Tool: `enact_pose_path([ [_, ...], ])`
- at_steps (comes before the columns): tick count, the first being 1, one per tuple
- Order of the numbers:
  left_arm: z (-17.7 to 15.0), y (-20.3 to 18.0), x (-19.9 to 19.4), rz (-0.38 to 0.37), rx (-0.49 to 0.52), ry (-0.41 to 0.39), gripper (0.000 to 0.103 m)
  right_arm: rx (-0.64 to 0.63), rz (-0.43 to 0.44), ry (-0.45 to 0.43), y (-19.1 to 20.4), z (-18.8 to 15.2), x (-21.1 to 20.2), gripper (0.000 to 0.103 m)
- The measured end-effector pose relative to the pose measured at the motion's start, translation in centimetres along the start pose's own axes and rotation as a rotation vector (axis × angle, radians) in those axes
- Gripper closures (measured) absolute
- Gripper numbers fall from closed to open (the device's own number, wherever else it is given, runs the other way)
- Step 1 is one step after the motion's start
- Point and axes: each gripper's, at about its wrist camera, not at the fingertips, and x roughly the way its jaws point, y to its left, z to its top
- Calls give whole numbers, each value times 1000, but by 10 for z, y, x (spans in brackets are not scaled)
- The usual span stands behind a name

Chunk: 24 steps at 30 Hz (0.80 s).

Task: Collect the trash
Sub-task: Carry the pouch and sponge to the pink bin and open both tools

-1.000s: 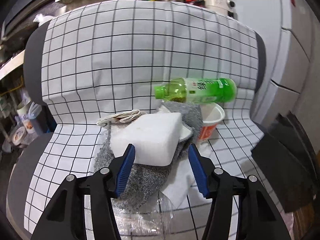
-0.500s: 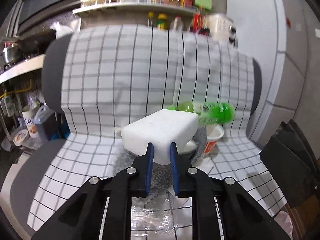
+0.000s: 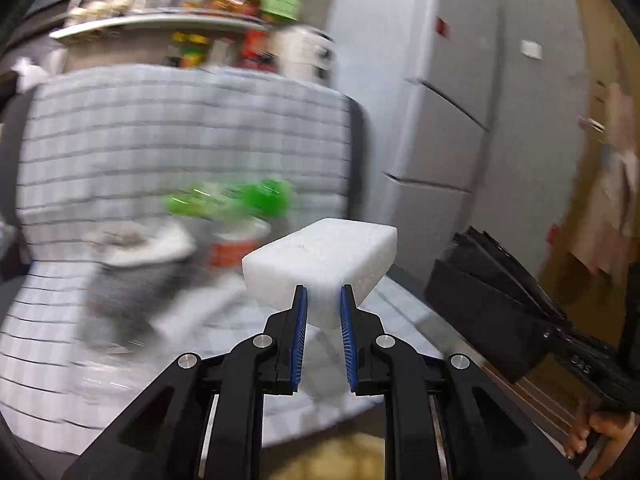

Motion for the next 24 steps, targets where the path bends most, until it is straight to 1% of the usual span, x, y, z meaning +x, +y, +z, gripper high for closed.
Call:
enact_pose_path([
  [3, -14, -34, 21, -94, 36, 56, 86, 25, -136, 34, -34, -18, -12, 94],
  [6, -23, -56, 32, -149, 66, 88, 85, 51, -264, 63, -63, -36, -19, 94],
  [10, -30, -74, 39, -175, 96, 107, 85, 61, -408, 102, -94, -60, -15, 93],
  [12, -33, -78, 42, -176, 100, 115, 85, 60, -458, 126, -105, -73, -7, 93],
  [15, -35, -83, 50, -175, 101, 135, 85, 38, -514, 166, -114, -87, 9, 88],
  [16, -36, -86, 53, -174, 104, 142, 85, 26, -519, 190, -116, -92, 16, 77],
  [17, -36, -88, 55, -173, 108, 148, 85, 16, -508, 208, -118, -97, 22, 60],
  [19, -39, -94, 61, -168, 119, 164, 85, 14, -455, 224, -116, -100, 28, 45],
  [20, -40, -95, 62, -167, 121, 170, 85, 21, -412, 224, -114, -100, 29, 45],
  [24, -43, -103, 72, -166, 130, 193, 85, 60, -342, 194, -115, -92, 21, 45],
])
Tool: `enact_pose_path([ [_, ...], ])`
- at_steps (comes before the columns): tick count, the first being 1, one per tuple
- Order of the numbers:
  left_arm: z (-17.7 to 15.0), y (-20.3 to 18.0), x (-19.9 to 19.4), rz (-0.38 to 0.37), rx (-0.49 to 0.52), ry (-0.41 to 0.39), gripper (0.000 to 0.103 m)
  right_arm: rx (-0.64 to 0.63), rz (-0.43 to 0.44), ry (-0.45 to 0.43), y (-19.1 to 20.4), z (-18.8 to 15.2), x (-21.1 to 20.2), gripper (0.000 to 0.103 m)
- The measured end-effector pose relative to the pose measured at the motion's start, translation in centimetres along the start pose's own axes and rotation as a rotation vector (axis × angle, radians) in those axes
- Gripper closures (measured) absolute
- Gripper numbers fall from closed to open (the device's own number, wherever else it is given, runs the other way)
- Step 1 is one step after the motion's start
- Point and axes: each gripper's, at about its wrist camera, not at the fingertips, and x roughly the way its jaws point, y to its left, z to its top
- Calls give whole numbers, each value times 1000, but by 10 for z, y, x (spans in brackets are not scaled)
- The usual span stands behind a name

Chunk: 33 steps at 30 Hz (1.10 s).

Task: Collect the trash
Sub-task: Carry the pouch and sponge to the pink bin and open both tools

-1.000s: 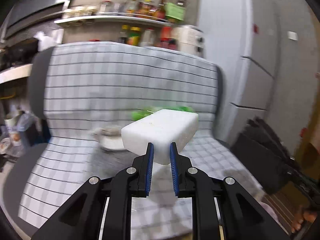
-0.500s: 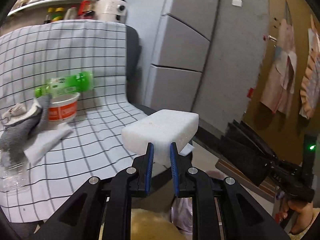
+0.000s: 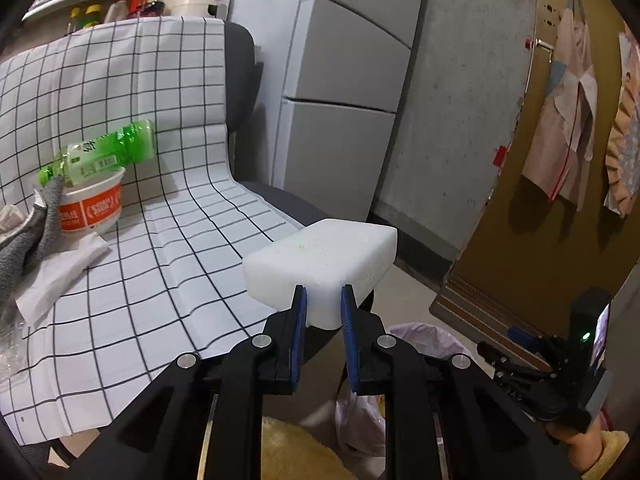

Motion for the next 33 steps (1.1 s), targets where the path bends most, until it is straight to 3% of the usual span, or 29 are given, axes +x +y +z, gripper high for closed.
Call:
enact_pose_path([
  [8, -6, -27, 18, -48, 46, 47, 85, 131, 35, -114, -31, 27, -35, 45],
  [20, -18, -108, 69, -254, 183, 133, 84, 247, 3, -278, -83, 51, -76, 45],
  [22, -21, -120, 80, -288, 203, 153, 79, 256, -5, -289, -88, 52, -79, 45],
  [24, -25, -130, 89, -299, 220, 170, 75, 266, -14, -293, -94, 51, -80, 45],
  [25, -27, -134, 94, -303, 229, 187, 65, 272, -17, -293, -96, 51, -80, 45],
  [27, -29, -138, 100, -302, 234, 202, 59, 277, -16, -288, -98, 50, -79, 45],
  [33, -24, -118, 89, -258, 219, 186, 59, 259, 9, -291, -86, 53, -82, 45],
])
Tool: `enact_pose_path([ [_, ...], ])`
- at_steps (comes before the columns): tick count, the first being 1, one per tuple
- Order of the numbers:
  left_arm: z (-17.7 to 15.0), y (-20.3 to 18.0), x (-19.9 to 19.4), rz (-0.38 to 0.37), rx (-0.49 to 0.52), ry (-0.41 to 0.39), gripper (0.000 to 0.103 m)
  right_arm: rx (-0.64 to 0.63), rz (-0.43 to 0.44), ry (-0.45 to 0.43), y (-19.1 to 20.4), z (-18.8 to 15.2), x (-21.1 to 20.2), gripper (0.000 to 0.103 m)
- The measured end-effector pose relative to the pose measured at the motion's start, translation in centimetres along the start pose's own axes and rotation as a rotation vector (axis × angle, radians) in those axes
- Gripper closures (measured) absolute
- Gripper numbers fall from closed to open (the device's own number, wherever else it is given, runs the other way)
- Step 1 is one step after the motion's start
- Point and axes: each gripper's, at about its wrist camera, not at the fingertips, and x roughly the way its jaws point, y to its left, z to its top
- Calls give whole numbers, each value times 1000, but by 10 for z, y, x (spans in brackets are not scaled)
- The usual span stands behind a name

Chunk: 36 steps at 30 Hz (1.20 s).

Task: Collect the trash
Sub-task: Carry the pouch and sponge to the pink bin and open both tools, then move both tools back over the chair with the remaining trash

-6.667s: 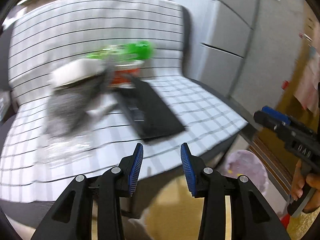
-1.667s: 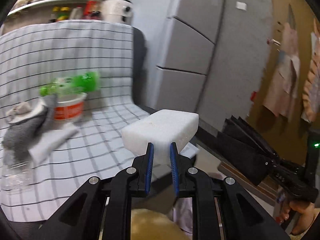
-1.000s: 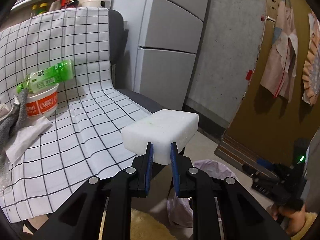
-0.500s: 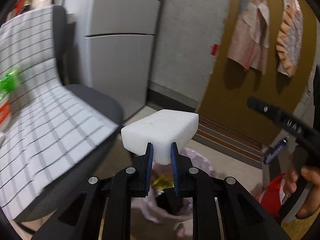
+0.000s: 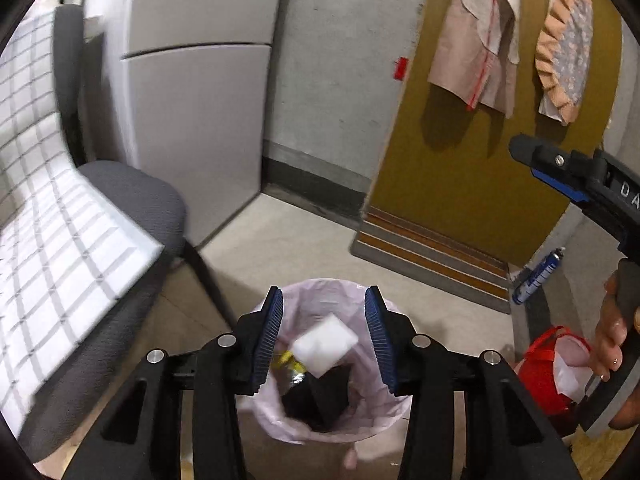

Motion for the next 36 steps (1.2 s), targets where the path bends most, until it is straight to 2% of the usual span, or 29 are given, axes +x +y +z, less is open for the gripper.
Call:
enact_pose_path([
  [4, -4, 28, -31, 72, -46, -31, 59, -26, 63, -9, 24, 1, -4, 45],
  [7, -13, 48, -58, 120, -87, -53, 59, -49, 150, 8, 49, 1, -4, 45],
  [9, -21, 59, -75, 155, -99, -62, 59, -80, 230, 42, 72, -2, 0, 46],
  [19, -69, 128, -160, 364, -249, -99, 58, -215, 436, 147, 185, -16, 10, 46],
  [23, -85, 156, -192, 438, -331, -117, 54, -301, 524, 176, 235, -23, 12, 44],
  [31, -113, 227, -268, 695, -500, -150, 50, -444, 685, 205, 342, -39, 16, 43],
  [34, -122, 248, -293, 764, -556, -169, 50, -487, 740, 202, 382, -45, 17, 43],
  [36, -128, 263, -310, 805, -590, -182, 50, -517, 769, 209, 410, -49, 22, 48],
])
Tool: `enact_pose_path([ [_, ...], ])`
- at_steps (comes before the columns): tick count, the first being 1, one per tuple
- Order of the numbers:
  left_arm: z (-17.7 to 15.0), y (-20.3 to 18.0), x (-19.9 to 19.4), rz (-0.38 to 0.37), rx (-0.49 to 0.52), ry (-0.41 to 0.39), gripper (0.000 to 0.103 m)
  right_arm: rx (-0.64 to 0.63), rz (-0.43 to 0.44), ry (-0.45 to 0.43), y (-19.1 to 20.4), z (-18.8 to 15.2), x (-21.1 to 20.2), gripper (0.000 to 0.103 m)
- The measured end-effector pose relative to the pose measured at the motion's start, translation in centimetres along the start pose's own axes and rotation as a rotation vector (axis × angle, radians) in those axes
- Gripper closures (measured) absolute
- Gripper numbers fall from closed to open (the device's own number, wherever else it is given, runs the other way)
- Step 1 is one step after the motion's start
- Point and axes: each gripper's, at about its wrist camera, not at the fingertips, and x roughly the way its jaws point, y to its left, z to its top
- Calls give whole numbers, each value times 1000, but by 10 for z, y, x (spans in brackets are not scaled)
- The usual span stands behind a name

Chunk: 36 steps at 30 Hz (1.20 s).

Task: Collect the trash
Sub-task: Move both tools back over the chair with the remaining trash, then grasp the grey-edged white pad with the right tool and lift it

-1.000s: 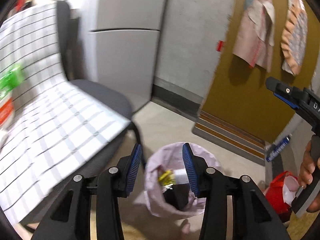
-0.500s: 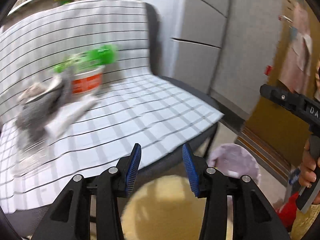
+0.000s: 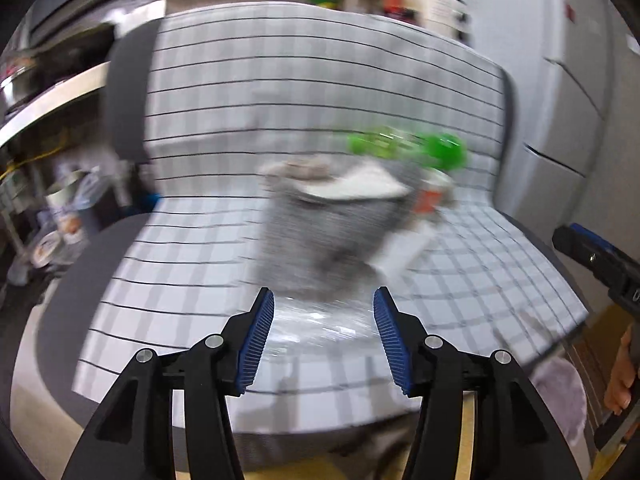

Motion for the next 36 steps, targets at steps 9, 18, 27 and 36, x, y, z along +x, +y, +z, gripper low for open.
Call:
enact_pose_path([
  [9, 17, 70, 9, 130, -96, -31, 50, 10, 37, 72, 37, 30, 90, 74],
  [18, 13, 89, 26, 133, -117, 5, 50, 231, 10, 172, 22, 39, 148, 73],
  [27, 32, 82, 34, 93, -79, -5, 50, 206, 32, 48, 35, 61, 119, 98],
  [36, 76, 58, 65, -15, 25, -32, 50, 6, -53, -232, 40, 92, 25, 98],
])
